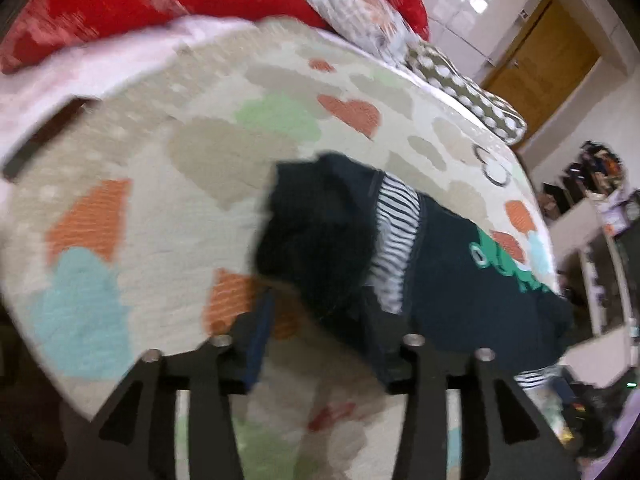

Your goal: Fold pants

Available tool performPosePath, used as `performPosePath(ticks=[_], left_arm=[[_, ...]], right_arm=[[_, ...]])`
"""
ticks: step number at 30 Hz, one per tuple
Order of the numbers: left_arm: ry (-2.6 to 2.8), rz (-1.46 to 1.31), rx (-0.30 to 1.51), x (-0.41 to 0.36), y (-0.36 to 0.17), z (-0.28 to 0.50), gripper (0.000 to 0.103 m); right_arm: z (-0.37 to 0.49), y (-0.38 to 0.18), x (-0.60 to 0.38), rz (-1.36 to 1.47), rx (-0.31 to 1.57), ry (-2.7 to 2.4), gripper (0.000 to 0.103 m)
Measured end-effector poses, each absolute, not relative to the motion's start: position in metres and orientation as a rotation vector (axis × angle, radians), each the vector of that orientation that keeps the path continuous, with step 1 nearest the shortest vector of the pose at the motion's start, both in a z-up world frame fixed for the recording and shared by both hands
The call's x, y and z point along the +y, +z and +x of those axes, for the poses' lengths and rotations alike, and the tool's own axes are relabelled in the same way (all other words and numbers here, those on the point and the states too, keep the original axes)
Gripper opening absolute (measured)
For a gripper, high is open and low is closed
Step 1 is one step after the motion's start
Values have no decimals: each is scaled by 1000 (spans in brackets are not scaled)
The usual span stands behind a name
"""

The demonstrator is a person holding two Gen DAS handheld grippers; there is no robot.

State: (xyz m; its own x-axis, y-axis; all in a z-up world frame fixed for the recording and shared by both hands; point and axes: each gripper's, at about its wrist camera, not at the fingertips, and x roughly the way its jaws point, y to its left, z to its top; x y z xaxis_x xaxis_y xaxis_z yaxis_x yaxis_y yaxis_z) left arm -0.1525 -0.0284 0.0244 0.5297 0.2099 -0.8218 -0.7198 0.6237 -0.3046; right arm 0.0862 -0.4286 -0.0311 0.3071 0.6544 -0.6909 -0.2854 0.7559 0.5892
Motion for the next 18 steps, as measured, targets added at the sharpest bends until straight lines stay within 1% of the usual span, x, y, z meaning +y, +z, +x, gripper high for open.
performPosePath(ticks=[1, 2, 3, 5, 7, 8, 9, 10, 11, 13, 14, 15, 18], left_arm=[[654, -668, 831, -33, 32, -160, 56], [693, -654, 833, -37, 40, -167, 63], [727, -648, 842, -40, 48, -171, 67], [755, -649, 819, -42, 60, -185, 67], [766, -626, 802, -40, 69, -194, 73], [785, -604, 799, -41, 77, -198, 79], [790, -586, 792, -40, 82, -201, 85], [803, -565, 775, -43, 87, -204, 87], [811, -546, 760, -43, 90, -206, 90], [848, -523, 721, -52, 94, -211, 92], [851, -516, 718, -53, 95, -213, 93], [866, -514, 697, -59, 94, -217, 93], [887, -513, 684, -63, 94, -224, 93]], right_arm=[[85, -27, -436, 407, 1076, 617, 43], [83, -21, -447, 424, 1051, 589, 43], [81, -17, -454, 431, 1036, 575, 43], [74, -4, -465, 441, 991, 557, 43], [60, 21, -463, 391, 904, 561, 43], [54, 29, -461, 361, 868, 561, 44], [42, 44, -456, 313, 789, 563, 46], [28, 57, -450, 282, 694, 569, 54], [14, 66, -448, 272, 607, 583, 66], [-5, 76, -445, 274, 486, 641, 75], [-10, 78, -439, 267, 480, 664, 75], [-9, 73, -432, 265, 530, 699, 75], [0, 46, -415, 299, 749, 755, 74]])
